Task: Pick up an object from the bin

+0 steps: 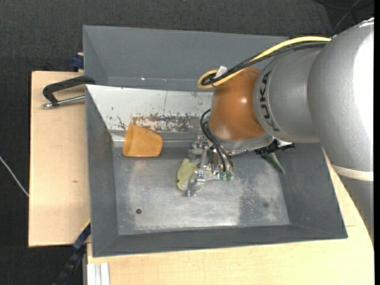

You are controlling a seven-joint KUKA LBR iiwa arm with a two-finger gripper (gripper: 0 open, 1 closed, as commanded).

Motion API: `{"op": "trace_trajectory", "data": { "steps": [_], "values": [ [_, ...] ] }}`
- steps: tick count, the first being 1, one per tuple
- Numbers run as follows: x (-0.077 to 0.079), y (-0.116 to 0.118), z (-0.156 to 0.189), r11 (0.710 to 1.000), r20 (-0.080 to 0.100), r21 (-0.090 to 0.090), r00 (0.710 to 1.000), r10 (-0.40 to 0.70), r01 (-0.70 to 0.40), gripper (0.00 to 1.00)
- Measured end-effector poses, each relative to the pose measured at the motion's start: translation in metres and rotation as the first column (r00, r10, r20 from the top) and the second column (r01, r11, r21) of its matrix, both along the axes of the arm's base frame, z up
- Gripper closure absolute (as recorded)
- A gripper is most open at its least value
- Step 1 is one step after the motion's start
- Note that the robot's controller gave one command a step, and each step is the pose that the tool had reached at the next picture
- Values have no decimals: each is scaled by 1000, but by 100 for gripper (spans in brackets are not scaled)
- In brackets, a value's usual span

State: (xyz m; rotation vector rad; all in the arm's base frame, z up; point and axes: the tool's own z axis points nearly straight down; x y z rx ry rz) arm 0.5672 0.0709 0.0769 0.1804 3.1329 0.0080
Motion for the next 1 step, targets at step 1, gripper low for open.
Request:
{"op": "trace_trajectory", "data": {
  "steps": [1],
  "values": [
    [1,-5,3,1000,2,-3,1000,-7,7,100]
  ]
}}
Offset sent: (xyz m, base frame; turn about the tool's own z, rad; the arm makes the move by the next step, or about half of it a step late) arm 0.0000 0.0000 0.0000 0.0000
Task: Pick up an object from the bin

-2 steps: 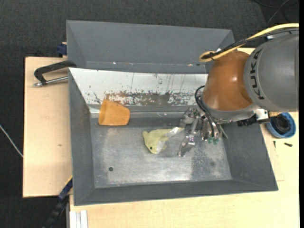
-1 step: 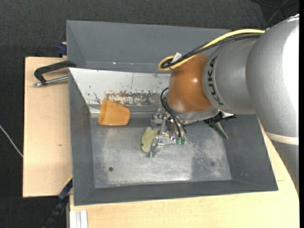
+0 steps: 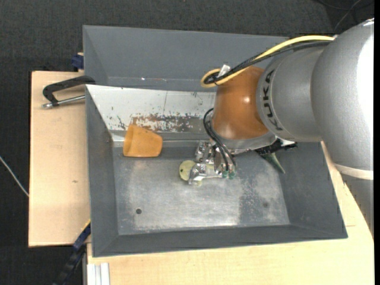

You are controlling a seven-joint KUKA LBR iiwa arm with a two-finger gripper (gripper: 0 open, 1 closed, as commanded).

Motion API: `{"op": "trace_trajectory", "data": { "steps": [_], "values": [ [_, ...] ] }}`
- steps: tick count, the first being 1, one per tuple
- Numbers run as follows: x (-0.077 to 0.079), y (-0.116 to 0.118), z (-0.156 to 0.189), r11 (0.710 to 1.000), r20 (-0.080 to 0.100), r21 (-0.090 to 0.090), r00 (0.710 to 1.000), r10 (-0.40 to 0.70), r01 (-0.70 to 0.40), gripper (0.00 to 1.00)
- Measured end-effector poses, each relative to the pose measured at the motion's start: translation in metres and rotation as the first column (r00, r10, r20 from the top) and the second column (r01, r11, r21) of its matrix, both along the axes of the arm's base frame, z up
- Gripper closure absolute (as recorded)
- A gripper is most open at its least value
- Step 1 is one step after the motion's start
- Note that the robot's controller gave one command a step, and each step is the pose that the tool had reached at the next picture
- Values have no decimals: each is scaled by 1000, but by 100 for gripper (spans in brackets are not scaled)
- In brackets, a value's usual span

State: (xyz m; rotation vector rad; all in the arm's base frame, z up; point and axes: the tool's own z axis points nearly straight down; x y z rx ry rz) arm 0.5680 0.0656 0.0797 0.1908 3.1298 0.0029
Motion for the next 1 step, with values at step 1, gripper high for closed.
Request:
{"op": "trace_trajectory", "data": {
  "steps": [1],
  "values": [
    [0,22,156,1000,8,2,1000,-15,15,100]
  ]
}}
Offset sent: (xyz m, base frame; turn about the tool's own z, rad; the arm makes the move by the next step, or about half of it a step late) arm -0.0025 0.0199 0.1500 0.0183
